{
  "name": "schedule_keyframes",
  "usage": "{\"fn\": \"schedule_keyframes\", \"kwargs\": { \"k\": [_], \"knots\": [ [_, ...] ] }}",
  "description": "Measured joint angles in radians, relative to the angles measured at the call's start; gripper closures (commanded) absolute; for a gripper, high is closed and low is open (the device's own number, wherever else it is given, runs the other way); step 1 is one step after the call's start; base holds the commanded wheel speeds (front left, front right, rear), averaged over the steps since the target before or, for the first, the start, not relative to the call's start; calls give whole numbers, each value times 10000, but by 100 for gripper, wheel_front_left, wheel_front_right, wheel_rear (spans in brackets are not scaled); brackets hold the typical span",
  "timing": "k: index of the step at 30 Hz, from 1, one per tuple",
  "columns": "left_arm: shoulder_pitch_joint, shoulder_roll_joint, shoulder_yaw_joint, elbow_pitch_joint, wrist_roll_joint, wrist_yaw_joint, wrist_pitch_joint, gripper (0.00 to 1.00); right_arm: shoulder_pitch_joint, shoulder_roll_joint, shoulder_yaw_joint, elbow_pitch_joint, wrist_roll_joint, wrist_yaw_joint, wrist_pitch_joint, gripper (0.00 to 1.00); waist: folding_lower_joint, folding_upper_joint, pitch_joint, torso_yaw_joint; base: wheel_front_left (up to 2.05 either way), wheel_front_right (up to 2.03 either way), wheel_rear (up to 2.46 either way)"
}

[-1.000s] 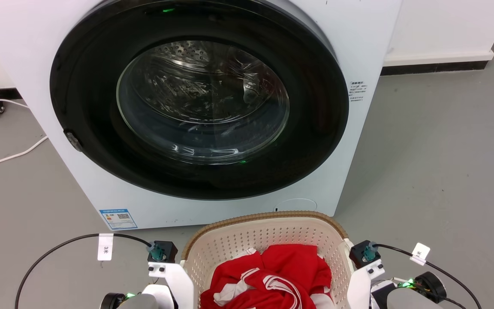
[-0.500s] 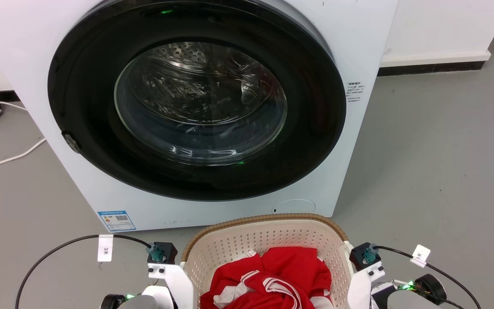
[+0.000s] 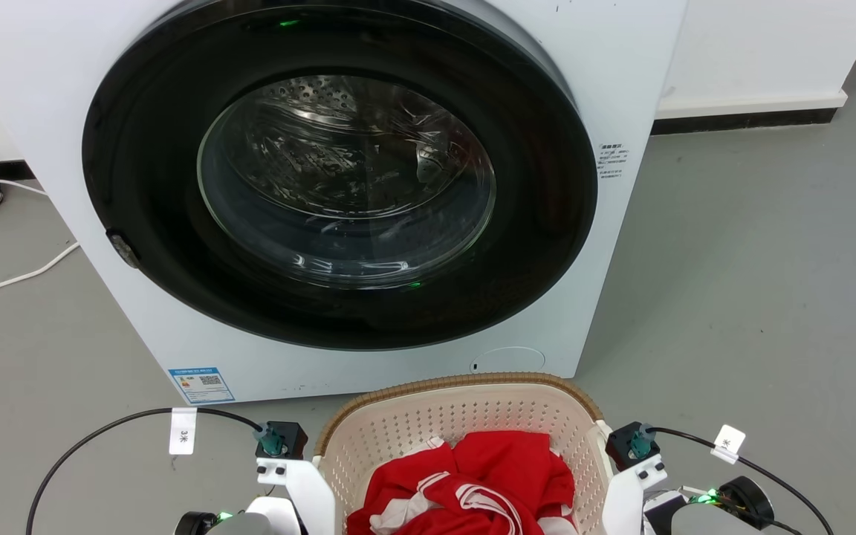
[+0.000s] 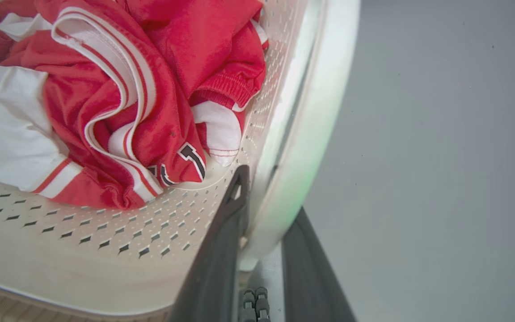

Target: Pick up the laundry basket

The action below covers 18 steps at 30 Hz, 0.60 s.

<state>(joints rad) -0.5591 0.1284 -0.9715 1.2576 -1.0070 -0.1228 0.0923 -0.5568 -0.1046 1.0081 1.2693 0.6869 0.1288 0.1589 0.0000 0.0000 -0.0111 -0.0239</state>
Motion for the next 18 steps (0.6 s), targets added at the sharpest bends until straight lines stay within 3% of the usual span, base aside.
{"fn": "schedule_keyframes", "kwargs": {
  "k": [18],
  "knots": [
    [-40, 38, -291, 4, -343, 0, -29, 100, -86, -6, 481, 82, 481, -2, -86, 100, 0, 0, 39, 5, 0, 0, 0]
  ]
}}
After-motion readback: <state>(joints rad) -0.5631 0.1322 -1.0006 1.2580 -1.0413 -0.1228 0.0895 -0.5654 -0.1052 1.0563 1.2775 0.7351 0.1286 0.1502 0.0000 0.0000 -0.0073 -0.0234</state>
